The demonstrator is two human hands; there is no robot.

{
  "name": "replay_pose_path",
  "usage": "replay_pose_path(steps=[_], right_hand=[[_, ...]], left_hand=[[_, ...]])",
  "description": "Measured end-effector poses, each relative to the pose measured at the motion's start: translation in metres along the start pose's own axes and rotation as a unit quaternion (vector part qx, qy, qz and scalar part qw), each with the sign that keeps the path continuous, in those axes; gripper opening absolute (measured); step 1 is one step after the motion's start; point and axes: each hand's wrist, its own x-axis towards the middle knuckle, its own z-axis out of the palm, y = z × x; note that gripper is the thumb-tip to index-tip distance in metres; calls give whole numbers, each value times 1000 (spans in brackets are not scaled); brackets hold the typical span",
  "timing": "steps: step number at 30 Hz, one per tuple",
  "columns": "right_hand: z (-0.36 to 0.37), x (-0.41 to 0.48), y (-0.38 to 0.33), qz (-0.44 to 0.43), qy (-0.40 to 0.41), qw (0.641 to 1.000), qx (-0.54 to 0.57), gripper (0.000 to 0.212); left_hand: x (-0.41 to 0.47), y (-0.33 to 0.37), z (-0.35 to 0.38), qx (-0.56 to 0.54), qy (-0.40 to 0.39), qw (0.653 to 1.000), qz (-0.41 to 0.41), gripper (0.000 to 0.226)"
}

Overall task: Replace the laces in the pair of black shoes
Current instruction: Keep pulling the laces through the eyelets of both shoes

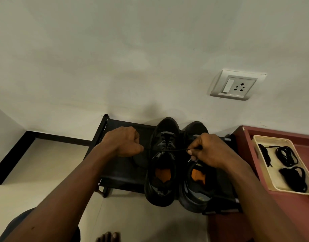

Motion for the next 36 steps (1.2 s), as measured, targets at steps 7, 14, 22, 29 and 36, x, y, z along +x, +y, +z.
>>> replay_pose_path(steps=[7, 14, 22, 29, 36], right_hand=[[-8, -6, 1, -36, -1, 984, 176, 28], [-1, -2, -3, 5, 97, 995, 35, 23], [7, -3, -8, 88, 101, 988, -79, 15], [-14, -14, 11, -23, -27, 963, 269, 18], [9, 0, -24, -66, 33, 875, 479, 29]], left_hand=[[1, -3, -8, -352, -91, 928, 82, 13], [1, -3, -2, -384, 20, 922, 41, 11], [2, -9, 15, -239, 39, 969, -45, 29], [-10, -15, -7, -400, -73, 913, 19, 28], [-15, 42, 5, -629, -42, 771, 91, 43]])
